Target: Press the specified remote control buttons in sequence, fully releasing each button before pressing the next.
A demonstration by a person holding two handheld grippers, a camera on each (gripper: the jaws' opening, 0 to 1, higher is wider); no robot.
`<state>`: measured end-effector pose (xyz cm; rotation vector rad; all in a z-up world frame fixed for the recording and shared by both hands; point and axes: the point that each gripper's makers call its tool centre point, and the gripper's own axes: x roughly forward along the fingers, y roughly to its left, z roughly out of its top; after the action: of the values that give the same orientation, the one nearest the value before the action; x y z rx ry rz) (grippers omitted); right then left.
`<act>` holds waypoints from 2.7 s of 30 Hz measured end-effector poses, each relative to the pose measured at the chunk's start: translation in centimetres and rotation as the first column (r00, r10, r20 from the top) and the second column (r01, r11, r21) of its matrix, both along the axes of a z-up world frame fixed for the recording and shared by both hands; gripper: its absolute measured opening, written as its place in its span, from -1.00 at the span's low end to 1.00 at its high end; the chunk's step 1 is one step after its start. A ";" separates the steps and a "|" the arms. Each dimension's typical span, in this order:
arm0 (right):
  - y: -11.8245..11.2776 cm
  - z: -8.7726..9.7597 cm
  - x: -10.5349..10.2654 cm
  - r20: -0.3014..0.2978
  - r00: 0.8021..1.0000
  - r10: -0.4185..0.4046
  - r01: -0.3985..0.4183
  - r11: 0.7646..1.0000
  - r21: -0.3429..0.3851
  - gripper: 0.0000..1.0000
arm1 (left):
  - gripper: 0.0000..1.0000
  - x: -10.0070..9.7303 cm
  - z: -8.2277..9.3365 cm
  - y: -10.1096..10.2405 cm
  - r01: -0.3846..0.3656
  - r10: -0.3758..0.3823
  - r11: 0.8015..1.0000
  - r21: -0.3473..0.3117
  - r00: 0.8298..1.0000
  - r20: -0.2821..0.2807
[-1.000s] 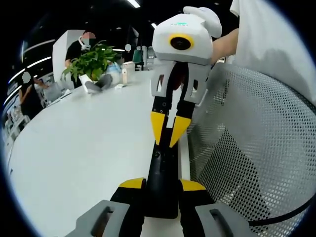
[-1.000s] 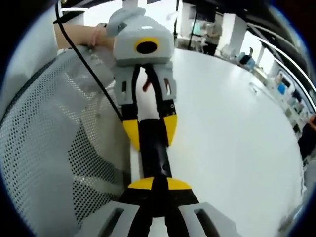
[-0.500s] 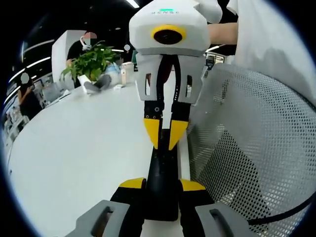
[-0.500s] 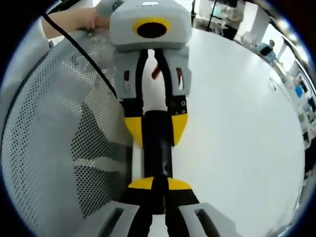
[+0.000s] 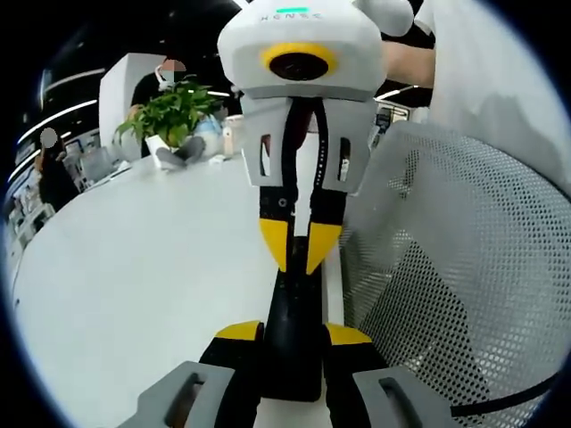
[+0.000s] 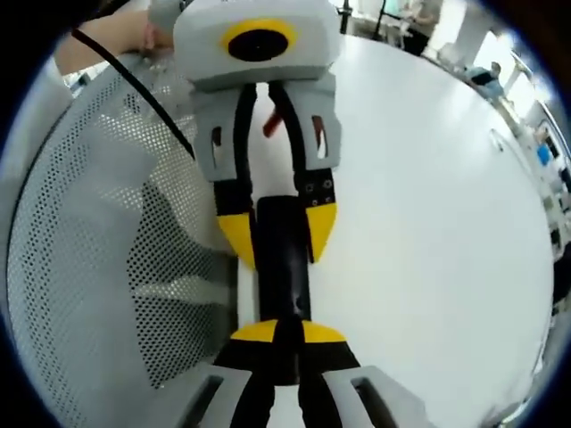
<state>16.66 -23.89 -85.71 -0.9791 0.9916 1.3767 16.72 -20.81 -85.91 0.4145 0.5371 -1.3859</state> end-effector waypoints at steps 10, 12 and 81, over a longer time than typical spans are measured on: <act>0.0 0.5 0.4 -0.033 0.971 -0.237 0.236 0.921 0.310 -0.94 | -0.50 0.1 0.0 0.0 0.010 -0.010 1.000 0.002 1.000 0.002; -0.3 0.5 1.3 -0.033 0.948 -0.318 0.308 0.882 0.356 -1.00 | -0.50 0.1 0.0 0.0 0.005 -0.005 1.000 -0.003 1.000 -0.003; -0.8 0.0 -0.6 0.146 0.989 0.007 -0.008 1.000 0.006 -1.00 | -0.50 0.0 0.0 -0.1 0.013 -0.013 1.000 0.003 1.000 0.007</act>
<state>16.09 -24.71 -85.75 -1.0641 0.8741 1.2942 16.74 -20.95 -85.88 0.4264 0.5315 -1.3959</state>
